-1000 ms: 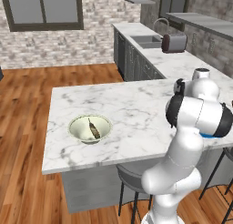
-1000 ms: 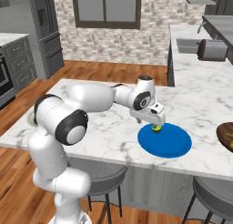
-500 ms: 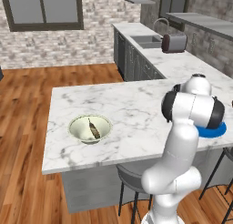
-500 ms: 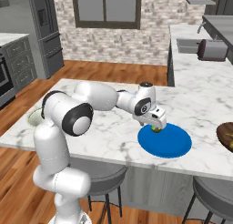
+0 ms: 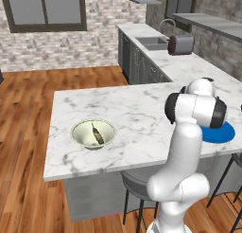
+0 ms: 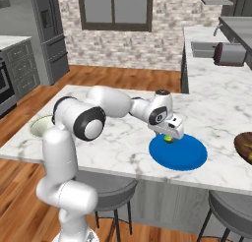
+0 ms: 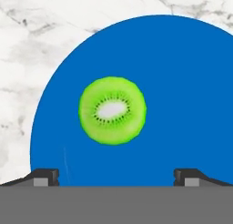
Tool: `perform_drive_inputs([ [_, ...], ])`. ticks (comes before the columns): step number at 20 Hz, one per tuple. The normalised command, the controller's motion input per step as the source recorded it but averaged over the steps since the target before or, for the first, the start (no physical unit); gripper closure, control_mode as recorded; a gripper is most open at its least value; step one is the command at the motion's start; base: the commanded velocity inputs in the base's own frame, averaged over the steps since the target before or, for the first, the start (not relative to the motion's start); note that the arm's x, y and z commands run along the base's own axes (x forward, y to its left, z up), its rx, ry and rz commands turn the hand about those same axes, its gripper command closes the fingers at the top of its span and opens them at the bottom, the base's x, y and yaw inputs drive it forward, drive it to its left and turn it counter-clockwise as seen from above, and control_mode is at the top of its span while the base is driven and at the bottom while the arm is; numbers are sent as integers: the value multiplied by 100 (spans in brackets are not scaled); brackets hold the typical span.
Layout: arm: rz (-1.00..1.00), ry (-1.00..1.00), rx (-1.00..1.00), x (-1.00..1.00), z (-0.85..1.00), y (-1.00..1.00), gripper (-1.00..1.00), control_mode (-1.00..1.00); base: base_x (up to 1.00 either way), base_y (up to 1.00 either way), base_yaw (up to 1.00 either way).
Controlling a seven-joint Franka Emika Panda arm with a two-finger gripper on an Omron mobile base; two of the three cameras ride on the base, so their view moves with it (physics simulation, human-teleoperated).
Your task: Take the fruits from the plate on the dining counter and place two fruits in each bowl.
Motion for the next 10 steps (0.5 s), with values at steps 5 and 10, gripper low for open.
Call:
perform_drive_inputs([
  [5, 0, 0, 0, 24, -20, -5, -100, -100, 0, 0, 0],
  [10, 0, 0, 0, 9, -26, -15, -100, -100, 0, 0, 0],
])
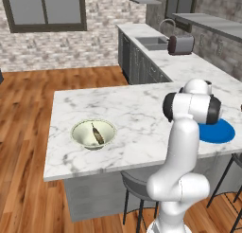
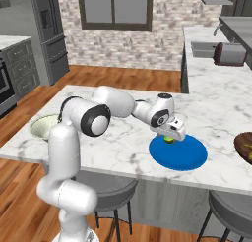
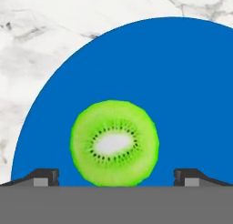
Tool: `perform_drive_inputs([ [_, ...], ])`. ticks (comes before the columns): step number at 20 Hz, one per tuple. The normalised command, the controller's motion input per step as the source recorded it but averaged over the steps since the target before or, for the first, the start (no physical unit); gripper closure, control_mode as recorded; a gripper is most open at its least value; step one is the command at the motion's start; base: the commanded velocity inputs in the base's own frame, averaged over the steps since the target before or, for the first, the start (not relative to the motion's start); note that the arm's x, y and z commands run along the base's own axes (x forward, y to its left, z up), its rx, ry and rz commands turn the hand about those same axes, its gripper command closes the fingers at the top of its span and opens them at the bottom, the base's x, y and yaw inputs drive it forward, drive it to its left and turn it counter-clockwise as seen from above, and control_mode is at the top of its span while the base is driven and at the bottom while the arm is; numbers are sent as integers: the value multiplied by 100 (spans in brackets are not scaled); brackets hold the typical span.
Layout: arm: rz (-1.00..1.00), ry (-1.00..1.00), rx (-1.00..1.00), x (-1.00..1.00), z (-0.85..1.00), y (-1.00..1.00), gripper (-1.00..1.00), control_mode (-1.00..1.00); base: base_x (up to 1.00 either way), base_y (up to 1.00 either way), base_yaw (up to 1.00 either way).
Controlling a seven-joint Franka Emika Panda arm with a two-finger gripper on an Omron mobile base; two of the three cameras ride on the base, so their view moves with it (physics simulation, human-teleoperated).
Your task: Take the fruits from the plate on the dining counter and place two fruits in each bowl.
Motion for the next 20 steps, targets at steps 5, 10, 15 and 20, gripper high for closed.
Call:
perform_drive_inputs([
  [5, 0, 0, 0, 17, -19, -6, -100, -100, 0, 0, 0],
  [10, 0, 0, 0, 22, -4, -1, -100, -100, 0, 0, 0],
  [15, 0, 0, 0, 5, -25, -4, 100, -100, 0, 0, 0],
  [20, 0, 0, 0, 2, -9, -6, 100, -100, 0, 0, 0],
])
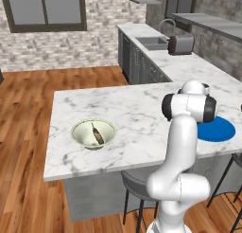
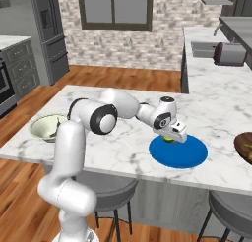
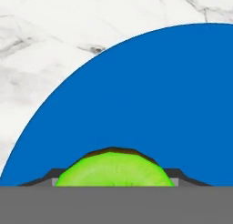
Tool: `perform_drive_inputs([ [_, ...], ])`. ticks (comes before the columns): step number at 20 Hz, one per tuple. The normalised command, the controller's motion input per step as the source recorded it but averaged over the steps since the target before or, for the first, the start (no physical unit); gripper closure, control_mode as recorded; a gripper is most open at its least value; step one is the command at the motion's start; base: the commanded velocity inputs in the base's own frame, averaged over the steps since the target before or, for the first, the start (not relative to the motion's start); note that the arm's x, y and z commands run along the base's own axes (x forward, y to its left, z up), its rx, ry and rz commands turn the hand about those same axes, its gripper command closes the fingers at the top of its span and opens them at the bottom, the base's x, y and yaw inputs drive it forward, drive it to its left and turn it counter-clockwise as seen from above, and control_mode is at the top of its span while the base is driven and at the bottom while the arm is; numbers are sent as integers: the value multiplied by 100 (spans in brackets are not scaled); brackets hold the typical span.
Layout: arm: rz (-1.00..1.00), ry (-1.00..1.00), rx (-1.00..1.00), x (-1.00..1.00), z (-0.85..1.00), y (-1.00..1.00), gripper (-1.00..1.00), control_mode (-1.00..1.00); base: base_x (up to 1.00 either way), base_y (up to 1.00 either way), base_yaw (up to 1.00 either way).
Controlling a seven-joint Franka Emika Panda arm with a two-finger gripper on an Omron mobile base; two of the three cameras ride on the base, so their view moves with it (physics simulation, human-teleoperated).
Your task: Take the fruits from the plate on the dining counter and place two fruits in each bowl.
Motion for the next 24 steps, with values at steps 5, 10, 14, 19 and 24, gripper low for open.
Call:
perform_drive_inputs([
  [5, 0, -8, 0, -13, 35, -1, 100, -100, 0, 0, 0],
  [10, 0, -5, -1, -48, 68, 30, 100, -100, 0, 0, 0],
  [14, 1, 0, 0, -49, 55, 80, 100, -100, 0, 0, 0],
  [19, 11, 0, -1, -24, 30, 100, 100, -100, 0, 0, 0],
  [24, 19, 2, 0, -2, 33, 100, 100, -100, 0, 0, 0],
])
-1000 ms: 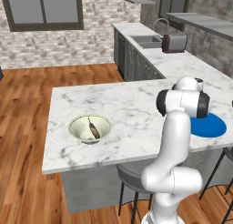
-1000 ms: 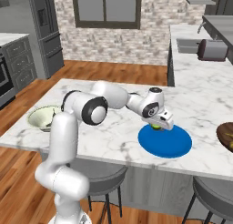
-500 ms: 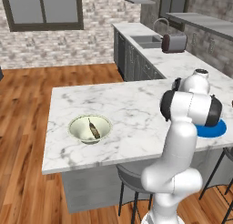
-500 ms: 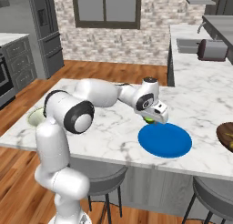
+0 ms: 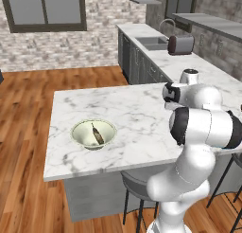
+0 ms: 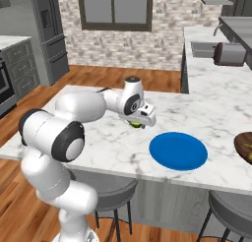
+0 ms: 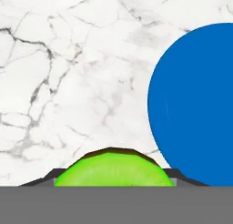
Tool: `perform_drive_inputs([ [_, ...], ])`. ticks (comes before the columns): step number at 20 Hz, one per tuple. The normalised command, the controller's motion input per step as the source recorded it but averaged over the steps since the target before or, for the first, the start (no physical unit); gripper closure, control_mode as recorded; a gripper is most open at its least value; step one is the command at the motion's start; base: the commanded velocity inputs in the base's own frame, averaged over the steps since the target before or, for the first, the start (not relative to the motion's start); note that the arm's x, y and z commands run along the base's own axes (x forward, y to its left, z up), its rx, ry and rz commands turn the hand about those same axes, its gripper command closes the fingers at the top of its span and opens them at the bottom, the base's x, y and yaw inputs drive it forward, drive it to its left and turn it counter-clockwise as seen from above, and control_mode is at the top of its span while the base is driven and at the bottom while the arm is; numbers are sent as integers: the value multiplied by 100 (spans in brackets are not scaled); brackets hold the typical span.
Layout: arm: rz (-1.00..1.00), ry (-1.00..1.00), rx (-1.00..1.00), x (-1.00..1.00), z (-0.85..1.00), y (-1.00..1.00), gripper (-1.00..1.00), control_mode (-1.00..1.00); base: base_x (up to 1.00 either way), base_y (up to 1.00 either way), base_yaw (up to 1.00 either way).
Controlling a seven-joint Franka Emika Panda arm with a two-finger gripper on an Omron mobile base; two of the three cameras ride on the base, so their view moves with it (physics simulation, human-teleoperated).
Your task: Take the fruits from the plate on the dining counter and place two fruits in each bowl.
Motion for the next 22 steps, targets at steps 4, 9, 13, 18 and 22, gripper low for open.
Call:
perform_drive_inputs([
  [4, 20, 0, 0, 0, 30, 100, 100, -100, 0, 0, 0],
  [9, 25, 0, 8, 6, 32, 91, 100, -100, 0, 0, 0],
  [13, 28, 0, 8, 2, 6, 90, 100, -100, 0, 0, 0],
  [18, 25, 1, 1, 0, 0, 100, 100, -100, 0, 0, 0],
  [22, 27, 0, 0, 0, 0, 100, 100, -100, 0, 0, 0],
])
